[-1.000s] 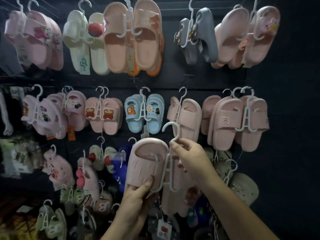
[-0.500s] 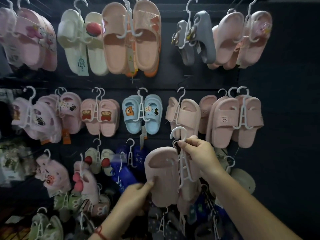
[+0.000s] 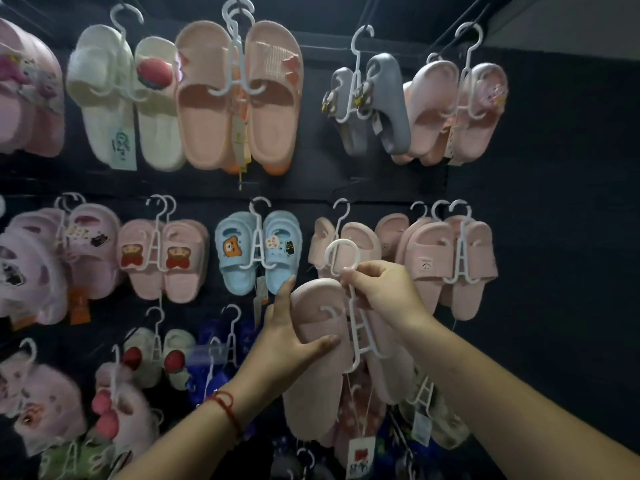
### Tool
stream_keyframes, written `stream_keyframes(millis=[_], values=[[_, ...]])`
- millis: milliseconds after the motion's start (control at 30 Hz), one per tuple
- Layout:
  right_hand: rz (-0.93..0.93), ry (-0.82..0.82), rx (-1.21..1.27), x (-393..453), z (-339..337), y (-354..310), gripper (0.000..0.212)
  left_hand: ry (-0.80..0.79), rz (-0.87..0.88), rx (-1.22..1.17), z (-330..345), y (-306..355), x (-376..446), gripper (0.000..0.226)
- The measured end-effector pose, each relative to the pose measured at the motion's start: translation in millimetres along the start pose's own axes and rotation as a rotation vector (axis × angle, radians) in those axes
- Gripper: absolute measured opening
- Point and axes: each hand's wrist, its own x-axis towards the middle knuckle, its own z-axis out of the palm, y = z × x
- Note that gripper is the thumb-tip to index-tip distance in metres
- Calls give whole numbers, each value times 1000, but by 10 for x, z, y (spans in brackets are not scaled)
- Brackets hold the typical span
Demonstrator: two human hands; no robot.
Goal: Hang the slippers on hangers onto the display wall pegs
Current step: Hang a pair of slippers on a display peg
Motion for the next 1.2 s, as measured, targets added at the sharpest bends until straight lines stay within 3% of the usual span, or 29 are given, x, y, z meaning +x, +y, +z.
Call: stream_keyframes(millis=[300,567,800,967,1100,1200], values=[[46,-23,67,1110,-112,28,24,71,116,115,85,166,1004,107],[83,-38,73,1924,-150,286,32,162,113,243,306,151,1668,106],[103,-88,67,2188,-110,552,28,127,63,299,423,-118,1935,101],[-23,15,-64,2276,-40,654,10,143,35,304,449,-274,2099,100],[-172,43,-294,2234,2,673,10,140,10,331,476,-343,2213,101],[-189,6,-308,2240,37,738,15,141,10,339,484,-395,2249,102]])
